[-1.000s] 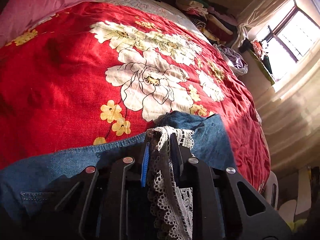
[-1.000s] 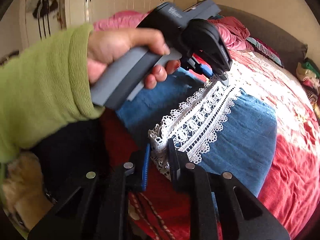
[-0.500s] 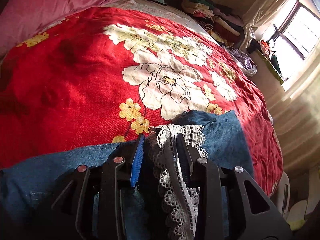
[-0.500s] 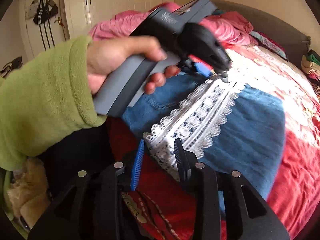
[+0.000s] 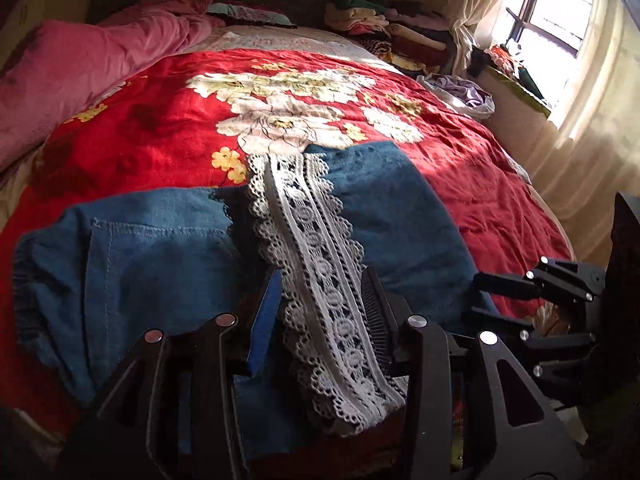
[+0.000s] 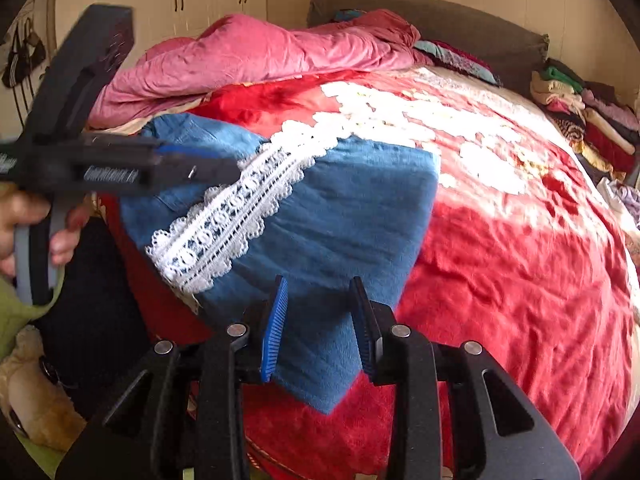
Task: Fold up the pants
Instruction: 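Lay the lace edge down and open the left tool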
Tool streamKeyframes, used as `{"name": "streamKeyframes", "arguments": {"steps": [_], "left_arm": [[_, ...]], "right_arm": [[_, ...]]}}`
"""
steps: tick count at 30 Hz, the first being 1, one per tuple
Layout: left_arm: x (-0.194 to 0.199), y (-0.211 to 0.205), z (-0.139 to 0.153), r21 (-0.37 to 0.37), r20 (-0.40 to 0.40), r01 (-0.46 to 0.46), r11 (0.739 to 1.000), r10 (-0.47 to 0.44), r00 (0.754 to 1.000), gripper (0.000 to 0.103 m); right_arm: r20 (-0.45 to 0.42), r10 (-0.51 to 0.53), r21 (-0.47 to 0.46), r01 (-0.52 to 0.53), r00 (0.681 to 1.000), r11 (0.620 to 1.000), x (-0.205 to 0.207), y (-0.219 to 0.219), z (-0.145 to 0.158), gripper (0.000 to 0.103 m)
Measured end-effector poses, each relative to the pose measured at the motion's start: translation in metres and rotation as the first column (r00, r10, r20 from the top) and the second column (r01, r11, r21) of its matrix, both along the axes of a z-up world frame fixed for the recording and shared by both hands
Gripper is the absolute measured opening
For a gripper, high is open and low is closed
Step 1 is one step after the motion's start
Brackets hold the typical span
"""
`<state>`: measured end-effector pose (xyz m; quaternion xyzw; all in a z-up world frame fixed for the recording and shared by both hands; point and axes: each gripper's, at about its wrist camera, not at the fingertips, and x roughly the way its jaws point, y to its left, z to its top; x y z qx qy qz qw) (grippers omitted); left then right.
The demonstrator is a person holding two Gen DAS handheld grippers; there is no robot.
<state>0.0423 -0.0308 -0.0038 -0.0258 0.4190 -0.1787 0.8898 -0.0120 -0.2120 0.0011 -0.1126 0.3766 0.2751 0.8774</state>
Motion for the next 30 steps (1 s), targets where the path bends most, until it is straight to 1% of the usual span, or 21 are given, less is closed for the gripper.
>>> {"name": "streamKeyframes", "arguments": {"steps": [3,4,6,8,12,13,14,15,16,17,18,20,22,23,25,27,30], "left_arm": [[-0.009,-0.014,-0.016,0.090,-0.013,0.017,0.996,-0.016,1.000,0.038],[-0.010,-0.016,-0.021,0.095,-0.026,0.021,0.995,-0.019,0.999,0.040],[-0.008,-0.012,-0.026,0.088,-0.045,0.020,0.996,-0.016,0.999,0.042],[-0.005,-0.007,-0.030,0.062,-0.066,0.013,0.998,-0.008,0.998,0.042],[-0.009,-0.006,-0.027,0.058,-0.058,-0.002,0.998,0.005,0.998,0.043],[-0.010,-0.004,-0.025,0.059,-0.056,-0.015,0.998,0.018,0.998,0.046],[-0.012,-0.002,-0.023,0.052,-0.055,-0.025,0.998,0.028,0.998,0.046],[-0.013,0.000,-0.020,0.044,-0.053,-0.032,0.999,0.034,0.998,0.047],[-0.014,0.002,-0.017,0.041,-0.047,-0.039,0.998,0.041,0.998,0.049],[-0.016,0.004,-0.015,0.042,-0.043,-0.047,0.998,0.049,0.998,0.050],[-0.017,0.006,-0.012,0.042,-0.039,-0.055,0.998,0.057,0.998,0.053],[-0.019,0.011,-0.007,0.035,-0.032,-0.068,0.997,0.069,0.997,0.054],[-0.022,0.015,-0.001,0.033,-0.020,-0.078,0.996,0.079,0.997,0.058],[-0.024,0.016,0.002,0.035,-0.011,-0.083,0.996,0.084,0.996,0.059],[-0.027,0.019,0.009,0.042,0.010,-0.094,0.995,0.094,0.996,0.063],[-0.030,0.023,0.015,0.054,0.022,-0.106,0.993,0.105,0.994,0.065],[-0.036,0.031,0.023,0.059,0.043,-0.131,0.990,0.128,0.991,0.071]], "right_arm": [[-0.036,-0.008,-0.031,0.007,0.999,1.000,0.002,-0.001,-0.014,0.032],[-0.050,-0.010,-0.029,0.008,0.999,1.000,0.002,-0.002,-0.019,0.033],[-0.064,-0.015,-0.012,0.014,0.998,1.000,0.003,-0.007,-0.026,0.035],[-0.075,-0.022,0.001,0.022,0.997,1.000,0.003,-0.011,-0.031,0.035],[-0.087,-0.025,0.006,0.026,0.996,1.000,0.005,-0.012,-0.034,0.036],[-0.088,-0.022,0.009,0.023,0.996,1.000,0.005,-0.012,-0.032,0.036],[-0.091,-0.019,0.024,0.022,0.996,0.999,0.005,-0.013,-0.029,0.040],[-0.090,-0.021,0.039,0.025,0.996,0.999,0.004,-0.015,-0.026,0.047],[-0.085,-0.026,0.052,0.031,0.996,0.998,0.004,-0.016,-0.022,0.050],[-0.076,-0.031,0.061,0.036,0.997,0.997,0.003,-0.018,-0.019,0.052],[-0.067,-0.032,0.070,0.037,0.997,0.997,0.002,-0.019,-0.015,0.052],[-0.051,-0.038,0.079,0.042,0.998,0.996,0.001,-0.020,-0.008,0.052],[-0.037,-0.038,0.091,0.041,0.999,0.995,0.000,-0.020,0.000,0.064],[-0.028,-0.041,0.096,0.044,0.999,0.994,-0.001,-0.020,0.004,0.067],[-0.012,-0.043,0.104,0.044,0.999,0.994,-0.002,-0.019,0.012,0.067],[0.002,-0.037,0.111,0.036,0.999,0.993,-0.002,-0.016,0.019,0.067],[0.014,-0.018,0.125,0.016,1.000,0.992,0.002,-0.009,0.030,0.067]]}}
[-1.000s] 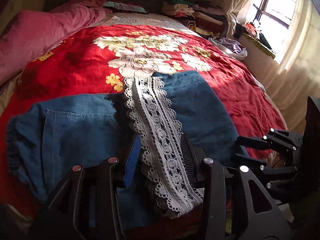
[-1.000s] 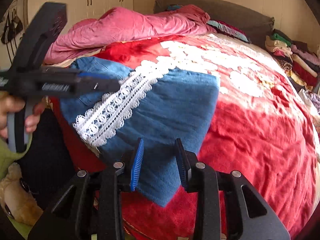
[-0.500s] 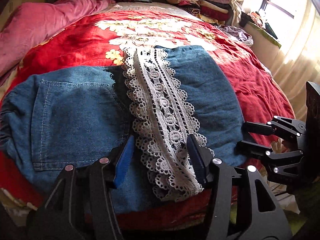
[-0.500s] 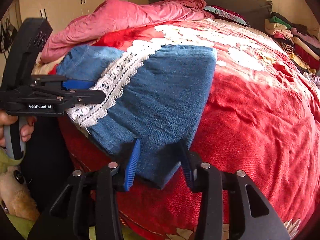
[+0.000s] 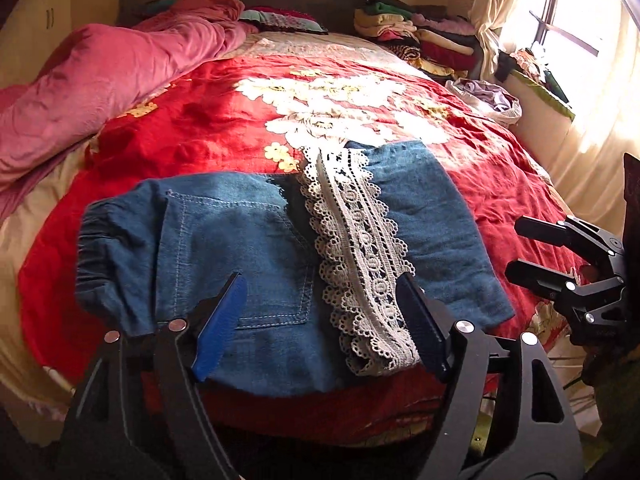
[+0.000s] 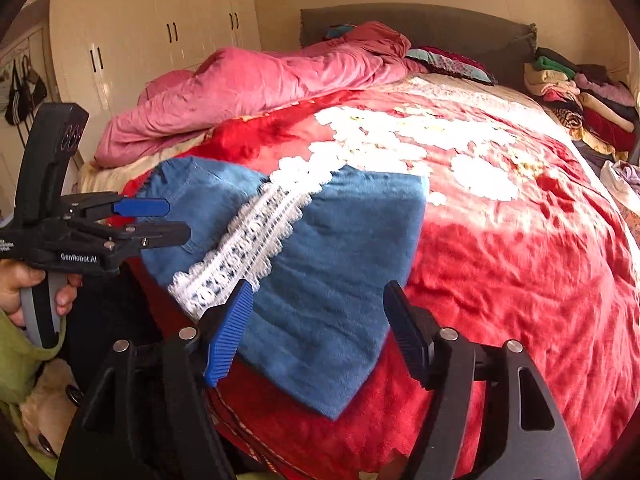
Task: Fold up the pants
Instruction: 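Lay the lace edge down and open the left tool, then grasp the elastic denim waistband with the right tool and lift it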
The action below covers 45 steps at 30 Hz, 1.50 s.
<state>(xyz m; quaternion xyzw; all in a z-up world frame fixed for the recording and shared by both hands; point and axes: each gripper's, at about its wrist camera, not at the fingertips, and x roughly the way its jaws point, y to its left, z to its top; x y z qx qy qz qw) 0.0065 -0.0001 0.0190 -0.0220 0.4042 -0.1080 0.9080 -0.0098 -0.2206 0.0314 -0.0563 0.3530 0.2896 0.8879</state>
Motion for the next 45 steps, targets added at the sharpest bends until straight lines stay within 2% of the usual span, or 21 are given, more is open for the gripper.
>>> {"name": "streamKeyframes", "arguments": {"steps": [7,16,30,37,43,44,45], "left_arm": [[-0.008,0.021,0.011,-0.005,0.026,-0.049,0.999,0.049,0.998,0.080],[-0.013,0.058,0.007,-0.044,0.025,-0.125,0.991,0.127,0.992,0.084],[-0.016,0.120,-0.015,-0.112,-0.040,-0.263,0.958,0.260,0.965,0.088],[-0.017,0.145,-0.029,-0.172,-0.093,-0.306,0.936,0.294,0.951,0.088],[-0.011,0.148,-0.043,-0.249,-0.136,-0.285,0.926,0.258,0.957,0.088],[-0.010,0.148,-0.046,-0.265,-0.145,-0.282,0.922,0.251,0.957,0.085],[-0.009,0.147,-0.048,-0.278,-0.153,-0.278,0.919,0.243,0.958,0.075]], "right_arm": [[0.024,0.043,0.014,-0.043,0.999,0.999,0.013,0.028,0.019,0.067],[0.018,0.107,0.045,-0.108,0.994,0.993,0.037,0.070,0.035,0.067],[-0.032,0.235,-0.002,-0.235,0.972,0.972,0.075,0.150,0.030,0.067],[-0.050,0.304,-0.054,-0.306,0.951,0.950,0.088,0.191,0.027,0.067],[-0.099,0.380,-0.067,-0.387,0.920,0.920,0.095,0.220,0.023,0.067],[-0.104,0.388,-0.077,-0.396,0.916,0.915,0.097,0.225,0.021,0.067],[-0.109,0.392,-0.091,-0.402,0.914,0.911,0.099,0.230,0.020,0.067]]}}
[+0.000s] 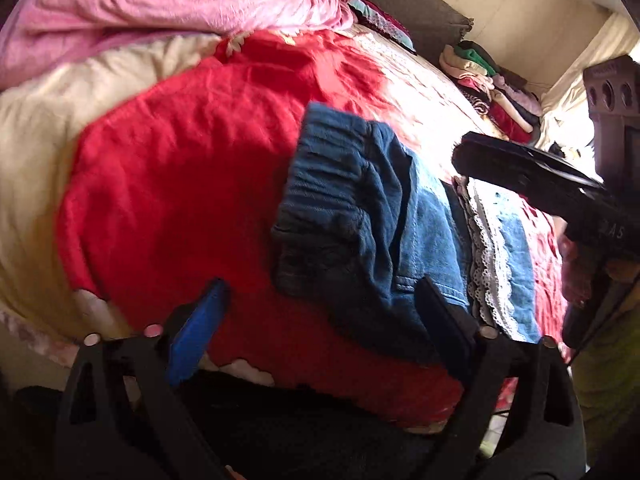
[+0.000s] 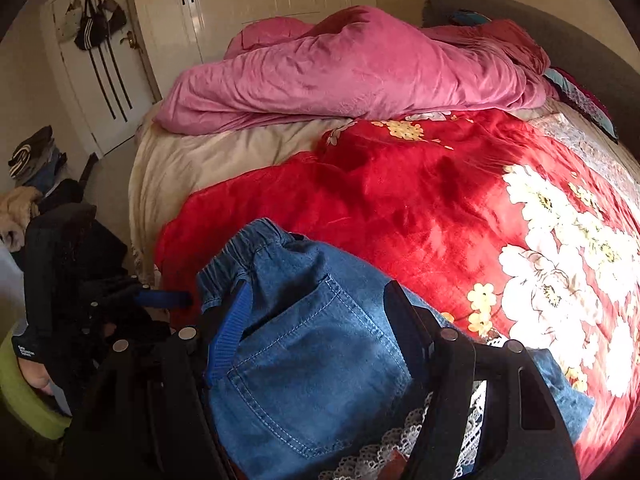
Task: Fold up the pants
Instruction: 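Grasp the elastic denim waistband with the right tool and lift it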
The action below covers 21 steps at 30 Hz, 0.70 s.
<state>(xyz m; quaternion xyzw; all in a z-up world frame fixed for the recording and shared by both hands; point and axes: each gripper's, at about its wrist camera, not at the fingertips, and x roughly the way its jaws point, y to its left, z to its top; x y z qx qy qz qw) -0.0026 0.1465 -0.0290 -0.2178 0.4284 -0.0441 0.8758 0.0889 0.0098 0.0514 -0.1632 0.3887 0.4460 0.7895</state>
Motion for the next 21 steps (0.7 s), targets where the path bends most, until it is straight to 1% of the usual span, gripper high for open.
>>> {"name": "streamKeyframes", "arguments": {"steps": [1,4,9,15,17,21], "left_arm": [[0.001,-0.002,-0.002,-0.012,-0.003,0.008,1.000,-0.009,1.000,0.066],[0.002,-0.004,-0.006,-0.026,-0.002,0.011,1.000,-0.011,1.000,0.057],[0.001,-0.007,-0.010,-0.028,-0.001,0.015,1.000,-0.015,1.000,0.056],[0.002,-0.006,-0.013,-0.036,-0.001,0.016,0.999,-0.016,1.000,0.056],[0.003,-0.005,-0.013,-0.040,-0.002,0.016,0.999,-0.016,1.000,0.056],[0.003,-0.005,-0.015,-0.046,-0.008,0.015,0.999,-0.016,1.000,0.057]], "right_arm": [[-0.008,0.014,-0.006,-0.014,1.000,1.000,0.002,0.005,-0.002,0.067],[-0.029,0.035,-0.019,-0.036,0.999,0.999,0.007,0.017,-0.006,0.067],[-0.056,0.074,-0.039,-0.076,0.996,0.996,0.014,0.039,-0.015,0.067],[-0.087,0.134,-0.088,-0.142,0.987,0.986,0.019,0.069,-0.032,0.067],[-0.106,0.146,-0.096,-0.156,0.984,0.983,0.022,0.076,-0.039,0.067],[-0.176,0.167,-0.085,-0.184,0.970,0.979,0.029,0.083,-0.057,0.068]]}}
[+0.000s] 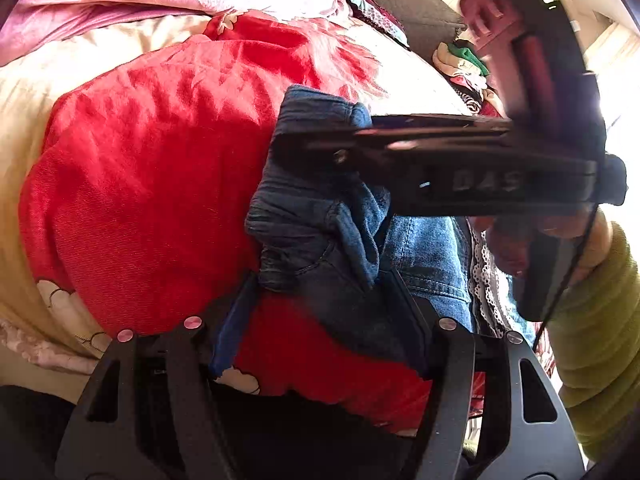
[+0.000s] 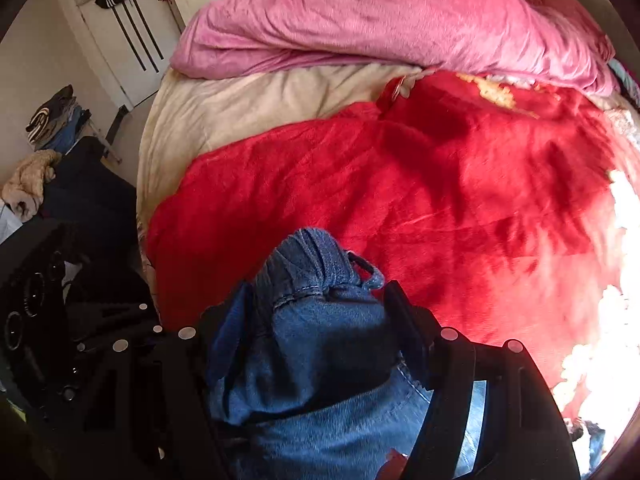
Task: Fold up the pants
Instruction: 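Grasp the elastic denim waistband with the right tool and lift it, then fold the waistband over onto the pants and open the right tool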
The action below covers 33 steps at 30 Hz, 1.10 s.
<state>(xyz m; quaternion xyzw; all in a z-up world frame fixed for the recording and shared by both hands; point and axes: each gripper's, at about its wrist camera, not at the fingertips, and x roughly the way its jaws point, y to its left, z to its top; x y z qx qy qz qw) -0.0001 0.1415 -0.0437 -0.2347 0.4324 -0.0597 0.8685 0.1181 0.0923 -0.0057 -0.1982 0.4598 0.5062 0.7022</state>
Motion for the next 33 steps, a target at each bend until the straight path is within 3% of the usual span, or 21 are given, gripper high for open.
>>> {"name": "streamKeyframes", "arguments": {"steps": [1,2,5,9,17,19,21,26,28,30,32,33], "left_arm": [[0.000,0.000,0.000,0.000,-0.001,0.000,1.000,0.000,1.000,0.058],[0.000,0.000,0.000,-0.003,-0.001,-0.002,1.000,0.002,1.000,0.059],[-0.002,0.001,0.001,-0.019,0.004,-0.006,1.000,0.006,1.000,0.062],[-0.004,-0.005,0.010,-0.047,0.033,0.010,0.999,-0.009,0.999,0.073],[0.011,-0.034,0.017,-0.180,0.052,0.091,0.979,-0.083,0.995,0.077],[0.018,-0.047,0.023,-0.212,0.068,0.127,0.969,-0.115,0.991,0.071],[0.023,-0.062,0.031,-0.212,0.085,0.163,0.964,-0.148,0.985,0.065],[0.033,-0.096,0.050,-0.157,0.108,0.211,0.965,-0.195,0.975,0.065],[0.034,-0.110,0.055,-0.145,0.117,0.238,0.960,-0.222,0.968,0.065],[0.033,-0.126,0.059,-0.128,0.124,0.274,0.953,-0.259,0.958,0.065],[0.033,-0.143,0.058,-0.115,0.127,0.330,0.937,-0.316,0.940,0.065],[0.031,-0.151,0.057,-0.105,0.126,0.362,0.926,-0.349,0.929,0.065]], "right_arm": [[-0.012,0.009,0.011,-0.008,1.000,1.000,0.001,0.000,-0.002,0.063],[-0.030,0.016,0.022,-0.016,0.999,1.000,0.002,-0.002,-0.003,0.051],[-0.038,0.013,0.070,-0.010,0.999,0.998,0.001,-0.015,0.004,0.038],[-0.080,0.004,0.197,0.012,0.997,0.980,0.002,-0.050,0.027,0.034],[-0.089,-0.040,0.357,0.070,0.995,0.931,0.003,-0.128,0.064,0.034],[-0.082,-0.061,0.375,0.087,0.995,0.923,0.005,-0.143,0.070,0.034],[-0.078,-0.085,0.390,0.109,0.993,0.914,0.007,-0.162,0.074,0.034],[-0.076,-0.134,0.425,0.154,0.988,0.892,0.010,-0.204,0.080,0.037],[-0.076,-0.162,0.430,0.178,0.984,0.885,0.011,-0.217,0.079,0.041],[-0.091,-0.201,0.444,0.220,0.975,0.868,0.012,-0.237,0.079,0.057],[-0.104,-0.259,0.462,0.277,0.960,0.842,0.011,-0.260,0.077,0.067],[-0.105,-0.283,0.469,0.298,0.953,0.831,0.010,-0.273,0.076,0.067]]}}
